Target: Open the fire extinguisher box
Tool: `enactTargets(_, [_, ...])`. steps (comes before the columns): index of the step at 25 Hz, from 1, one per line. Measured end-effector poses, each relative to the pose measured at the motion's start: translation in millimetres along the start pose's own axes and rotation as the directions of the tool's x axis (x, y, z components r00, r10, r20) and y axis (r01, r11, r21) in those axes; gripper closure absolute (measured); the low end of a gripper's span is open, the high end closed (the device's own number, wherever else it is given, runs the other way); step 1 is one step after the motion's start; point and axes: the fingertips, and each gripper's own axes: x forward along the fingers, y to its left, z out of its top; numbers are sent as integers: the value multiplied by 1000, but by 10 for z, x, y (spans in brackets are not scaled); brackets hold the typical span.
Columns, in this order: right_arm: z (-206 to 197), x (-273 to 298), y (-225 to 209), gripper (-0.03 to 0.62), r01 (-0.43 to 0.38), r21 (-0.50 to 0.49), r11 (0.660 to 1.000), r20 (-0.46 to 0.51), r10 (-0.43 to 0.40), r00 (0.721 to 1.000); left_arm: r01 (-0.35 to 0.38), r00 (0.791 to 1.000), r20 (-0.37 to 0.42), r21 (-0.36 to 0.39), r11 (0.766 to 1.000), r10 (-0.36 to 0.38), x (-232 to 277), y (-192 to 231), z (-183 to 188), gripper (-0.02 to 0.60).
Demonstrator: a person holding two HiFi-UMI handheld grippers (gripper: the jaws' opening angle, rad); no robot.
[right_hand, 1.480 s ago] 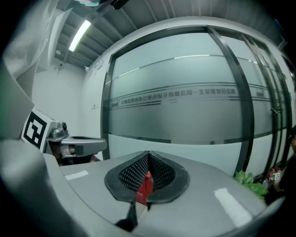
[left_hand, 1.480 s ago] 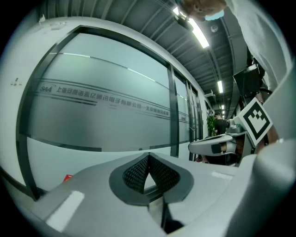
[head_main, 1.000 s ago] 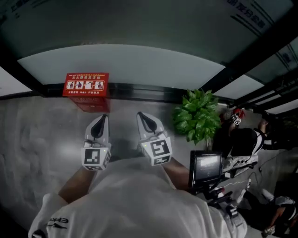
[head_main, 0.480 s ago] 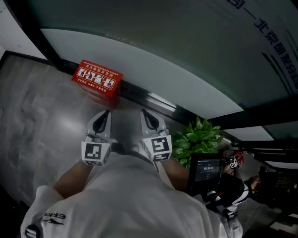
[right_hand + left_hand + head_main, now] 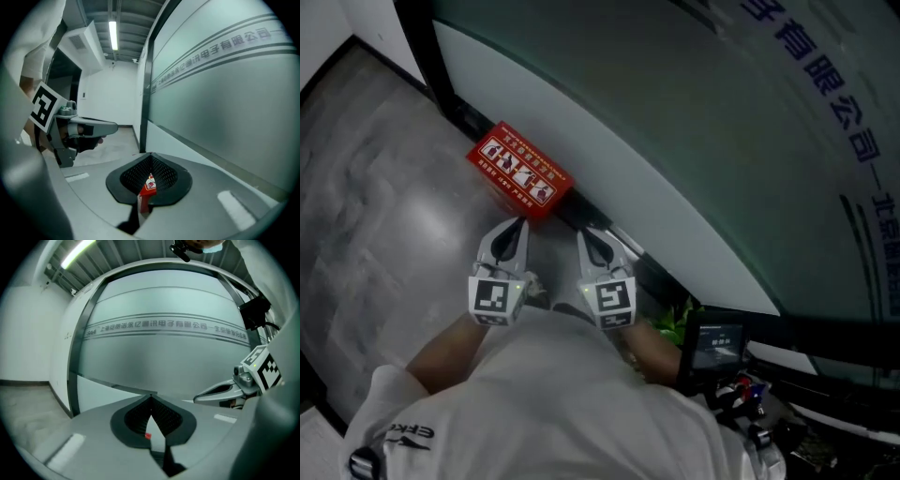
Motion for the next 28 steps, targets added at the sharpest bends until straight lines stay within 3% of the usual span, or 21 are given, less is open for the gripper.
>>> enactTargets(6, [191,685,159,580,-117,-132,984,-42,112,993,-127,992,-14,-39,991,127,159,556,-109,578])
enactTargets(13, [237,1253,444,580,-282,-247,927,-96,266,959,-328,944,-60,-84,941,324,23,1045,-311,578])
enactTargets(18, [202,1605,543,580,-385,-298,874,-129,363,923,-453,890,-102,-92,887,445,1,1267,-478,578])
enactTargets(22, [195,1837,672,580,-512,-324,796,-163,486,859,-589,806,-142,-94,802,575,-63,1397,-517,578])
enactTargets(28, [31,2028,644,580,-617,-344,708,-222,577,786,-674,737,-175,-110,731,653,111,1411,-594,578])
